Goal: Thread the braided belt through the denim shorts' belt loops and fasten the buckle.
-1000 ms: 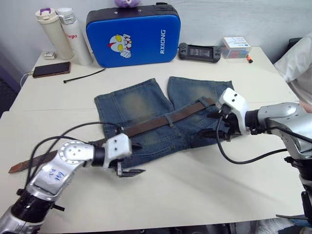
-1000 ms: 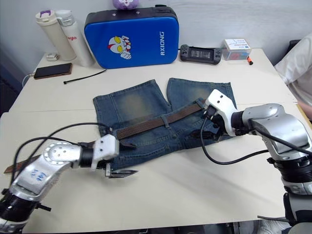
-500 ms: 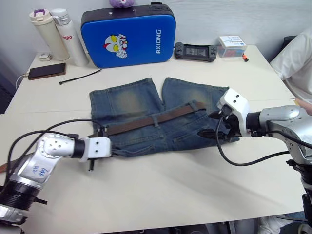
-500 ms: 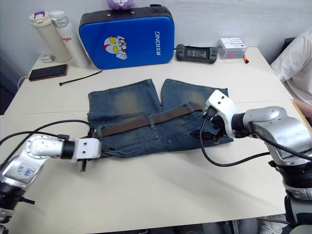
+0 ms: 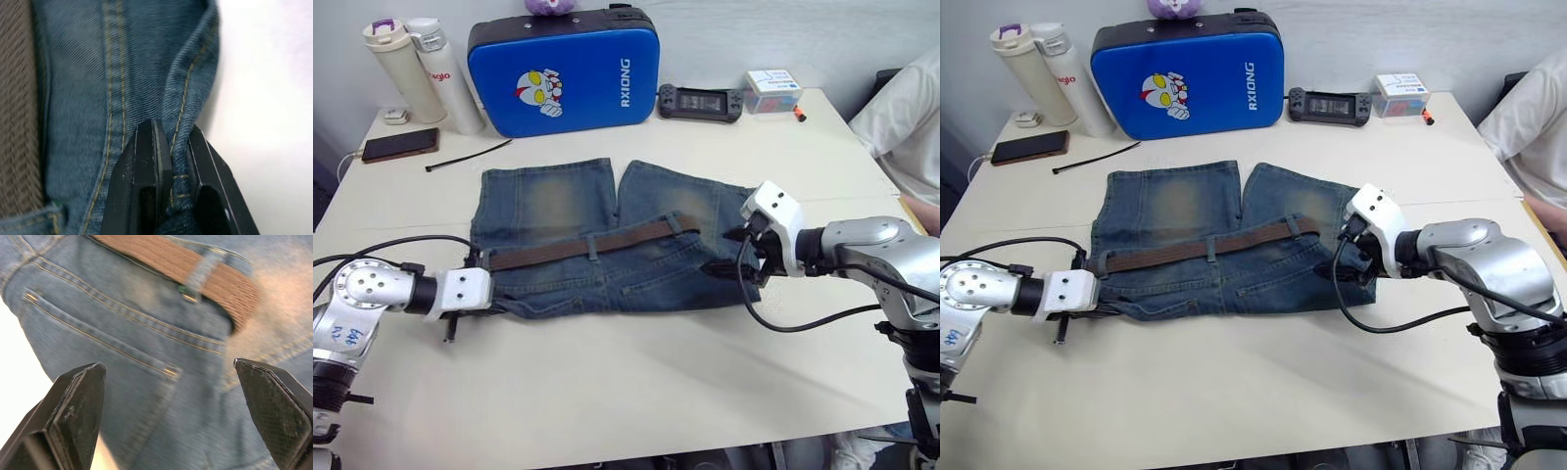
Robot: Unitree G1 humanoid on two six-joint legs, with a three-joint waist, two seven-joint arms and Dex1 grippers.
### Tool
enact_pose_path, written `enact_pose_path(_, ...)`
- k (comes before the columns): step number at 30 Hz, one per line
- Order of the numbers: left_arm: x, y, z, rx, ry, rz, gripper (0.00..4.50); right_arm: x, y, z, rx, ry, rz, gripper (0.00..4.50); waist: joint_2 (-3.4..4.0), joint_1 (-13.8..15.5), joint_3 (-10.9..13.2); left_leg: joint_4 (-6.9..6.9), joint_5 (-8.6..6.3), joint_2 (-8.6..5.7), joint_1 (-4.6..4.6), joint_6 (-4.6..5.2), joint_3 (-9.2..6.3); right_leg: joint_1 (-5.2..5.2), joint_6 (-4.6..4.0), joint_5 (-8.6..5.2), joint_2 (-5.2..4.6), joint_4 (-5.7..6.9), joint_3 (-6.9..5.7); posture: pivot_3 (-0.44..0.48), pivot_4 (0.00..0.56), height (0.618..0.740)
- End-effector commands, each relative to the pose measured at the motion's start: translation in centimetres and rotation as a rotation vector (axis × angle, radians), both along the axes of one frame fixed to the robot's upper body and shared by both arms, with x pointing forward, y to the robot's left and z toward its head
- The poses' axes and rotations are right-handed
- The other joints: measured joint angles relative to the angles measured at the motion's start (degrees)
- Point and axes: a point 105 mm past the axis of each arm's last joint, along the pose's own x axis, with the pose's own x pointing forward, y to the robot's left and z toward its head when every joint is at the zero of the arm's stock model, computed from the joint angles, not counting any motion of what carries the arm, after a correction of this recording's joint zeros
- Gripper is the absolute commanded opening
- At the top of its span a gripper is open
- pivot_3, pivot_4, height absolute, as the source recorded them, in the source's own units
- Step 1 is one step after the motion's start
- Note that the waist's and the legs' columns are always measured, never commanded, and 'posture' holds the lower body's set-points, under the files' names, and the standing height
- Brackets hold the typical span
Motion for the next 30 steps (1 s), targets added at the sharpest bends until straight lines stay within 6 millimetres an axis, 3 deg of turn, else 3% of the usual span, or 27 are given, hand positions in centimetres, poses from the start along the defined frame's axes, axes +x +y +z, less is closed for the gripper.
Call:
enact_pose_path(1, -0.3, 0.2, 1.9, -0.09, 0.006, 0.068, 1.1, 0.1, 0.5, 0.8, 0.019, -0.021, 0.03, 4.5, 0.0, 0.0, 0.0, 0.01, 0.0, 0.0, -0.03, 0.0, -0.01, 0.0, 0.0, 0.0, -0.01, 0.0, 0.02, 0.0, 0.15, 0.725)
enact_pose_path(2, -0.5, 0.1, 2.1, -0.102, 0.017, 0.073, 1.28, 0.1, 0.5, 0.8, 0.022, -0.021, 0.032, 4.5, 0.0, 0.0, 0.0, 0.01, 0.0, -0.01, -0.03, 0.0, -0.01, -0.01, 0.0, 0.0, -0.03, 0.0, 0.05, 0.0, 0.15, 0.725)
enact_pose_path(4, -0.8, 0.1, 3.0, -0.157, 0.023, 0.104, 2.13, 0.4, 0.6, 0.9, 0.042, -0.017, 0.039, 4.5, 0.0, 0.0, 0.0, 0.01, 0.0, -0.01, -0.04, 0.0, -0.02, -0.02, 0.0, 0.0, -0.04, 0.0, 0.1, 0.0, 0.15, 0.725)
enact_pose_path(7, -1.5, -0.1, 5.9, -0.351, 0.075, 0.193, 3.48, 1.5, 0.7, 1.6, 0.105, -0.011, 0.023, 4.5, -0.01, -0.1, 0.0, 0.04, 0.0, -0.01, -0.07, 0.0, -0.06, -0.03, 0.0, 0.0, -0.05, 0.0, 0.26, 0.0, 0.15, 0.725)
enact_pose_path(9, -0.8, 0.3, 7.8, -0.499, 0.055, 0.286, 4.36, 3.2, 0.8, 2.1, 0.173, -0.017, -0.032, 4.5, -0.02, -0.3, 0.0, 0.07, 0.0, -0.01, -0.06, 0.0, -0.08, -0.01, 0.0, 0.0, -0.05, 0.03, 0.29, 0.0, 0.15, 0.725)
enact_pose_path(12, 1.1, 2.2, 8.1, -0.596, 0.033, 0.486, 4.44, 5.0, 1.5, 2.3, 0.253, -0.007, -0.083, 4.5, -0.01, -0.1, 0.0, 0.09, 0.07, -0.05, -0.03, -0.01, -0.15, 0.02, 0.0, 0.0, -0.06, 0.11, 0.29, 0.0, 0.15, 0.725)
enact_pose_path(14, 2.3, 3.3, 7.1, -0.616, 0.06, 0.624, 4.44, 6.3, 2.4, 2.4, 0.309, 0.015, -0.102, 4.5, -0.01, -0.3, 0.0, 0.07, 0.07, -0.08, -0.02, -0.01, -0.15, 0.03, 0.0, 0.0, -0.03, 0.14, 0.24, 0.0, 0.15, 0.725)
enact_pose_path(20, 5.2, 2.8, 5.5, -0.76, 0.186, 0.84, 4.44, 9.6, 3.7, 2.1, 0.455, 0.094, -0.148, 4.5, -0.03, -0.3, 0.0, 0.06, 0.11, -0.17, -0.12, 0.03, -0.22, -0.06, 0.0, 0.0, 0.12, 0.26, 0.12, 0.0, 0.15, 0.725)
enact_pose_path(23, 6.1, 3.2, 5.2, -0.826, 0.252, 0.92, 4.44, 10.2, 4.1, 2.0, 0.48, 0.128, -0.135, 4.5, -0.05, -0.5, 0.0, 0.08, 0.12, -0.19, -0.2, 0.04, -0.23, -0.15, 0.0, 0.0, 0.16, 0.3, 0.03, 0.0, 0.15, 0.725)
enact_pose_path(30, 5.6, 4.4, 2.7, -0.77, 0.381, 0.989, 4.44, 10.2, 5.5, 1.1, 0.513, 0.217, -0.085, 4.5, -0.04, -1.4, 0.0, -0.02, 0.14, -0.13, -0.26, 0.0, -0.14, -0.35, 0.0, 0.0, 0.25, 0.4, -0.13, 0.0, 0.15, 0.725)
